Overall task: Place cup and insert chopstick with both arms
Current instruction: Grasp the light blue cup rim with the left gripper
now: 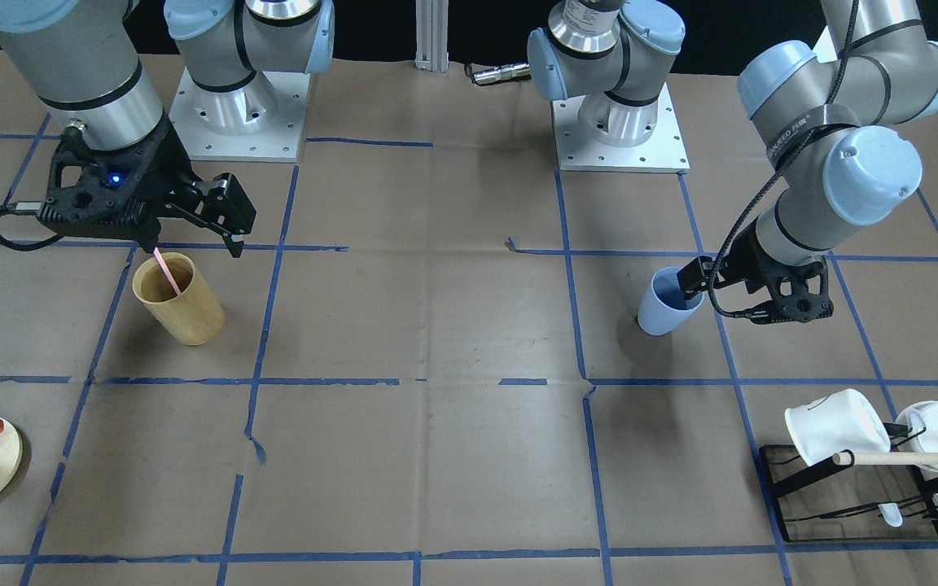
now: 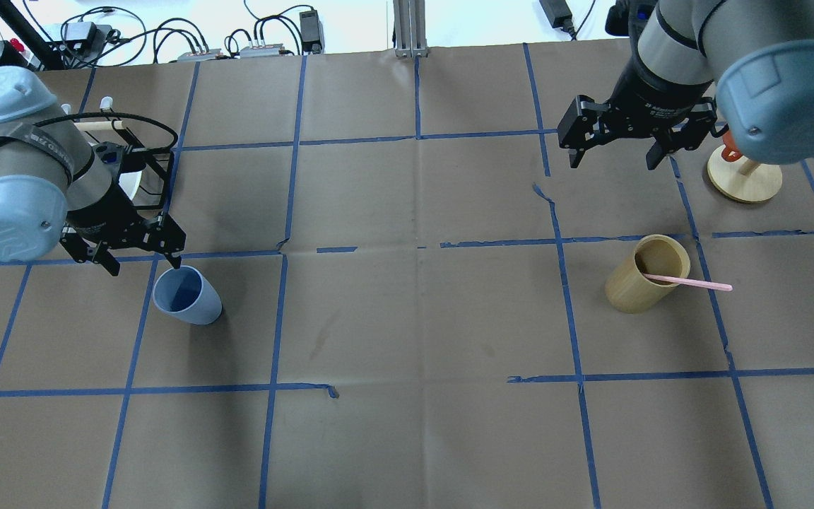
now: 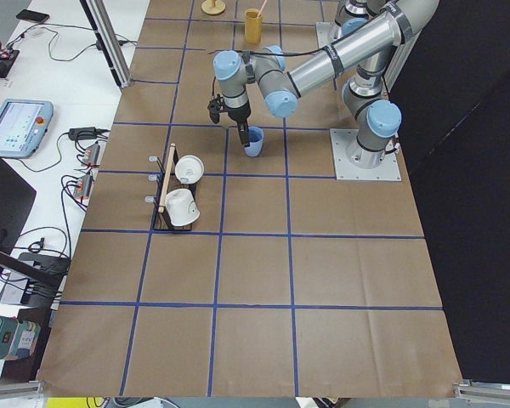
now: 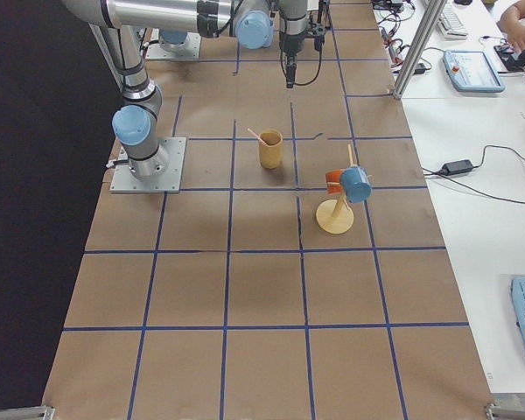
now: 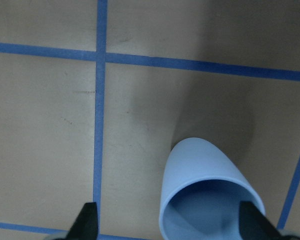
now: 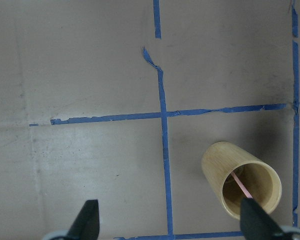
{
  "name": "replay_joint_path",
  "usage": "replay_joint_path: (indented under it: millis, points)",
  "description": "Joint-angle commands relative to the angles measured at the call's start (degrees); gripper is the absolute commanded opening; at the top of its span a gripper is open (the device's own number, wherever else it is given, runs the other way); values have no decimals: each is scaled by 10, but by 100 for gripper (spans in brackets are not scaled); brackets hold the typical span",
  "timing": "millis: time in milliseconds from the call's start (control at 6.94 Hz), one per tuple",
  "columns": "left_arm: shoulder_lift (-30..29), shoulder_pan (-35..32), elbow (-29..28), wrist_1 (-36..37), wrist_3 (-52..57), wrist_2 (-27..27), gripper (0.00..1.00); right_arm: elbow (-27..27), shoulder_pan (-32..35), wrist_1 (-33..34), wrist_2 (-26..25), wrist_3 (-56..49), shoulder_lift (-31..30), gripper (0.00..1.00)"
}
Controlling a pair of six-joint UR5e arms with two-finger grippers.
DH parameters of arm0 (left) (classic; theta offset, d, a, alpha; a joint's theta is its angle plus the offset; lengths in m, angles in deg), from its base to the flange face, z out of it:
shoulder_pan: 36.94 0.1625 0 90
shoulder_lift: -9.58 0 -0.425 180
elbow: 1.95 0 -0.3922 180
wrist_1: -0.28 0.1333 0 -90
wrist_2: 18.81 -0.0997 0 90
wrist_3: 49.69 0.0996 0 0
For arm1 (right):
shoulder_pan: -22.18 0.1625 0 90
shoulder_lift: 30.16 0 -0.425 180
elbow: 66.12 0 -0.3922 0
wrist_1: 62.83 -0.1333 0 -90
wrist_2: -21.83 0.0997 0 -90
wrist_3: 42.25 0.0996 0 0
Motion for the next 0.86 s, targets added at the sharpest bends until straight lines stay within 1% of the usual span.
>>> replay_joint_path:
  millis: [0,144,288,432,576,720]
  points:
    - [-10,3,25,34,2,0,96,6,1,1,4,-2,3,100]
    - [-13,3,26,34,2,0,90,6,1,1,5,-2,2,100]
    - [-17,3,29,34,18,-1,56,0,1,3,4,-2,3,100]
    - [-12,3,29,34,30,-2,18,0,1,10,5,-2,5,100]
    - [-12,3,29,35,29,-1,1,6,2,10,5,1,3,100]
    - [0,2,29,34,30,-1,0,4,2,10,5,-2,5,100]
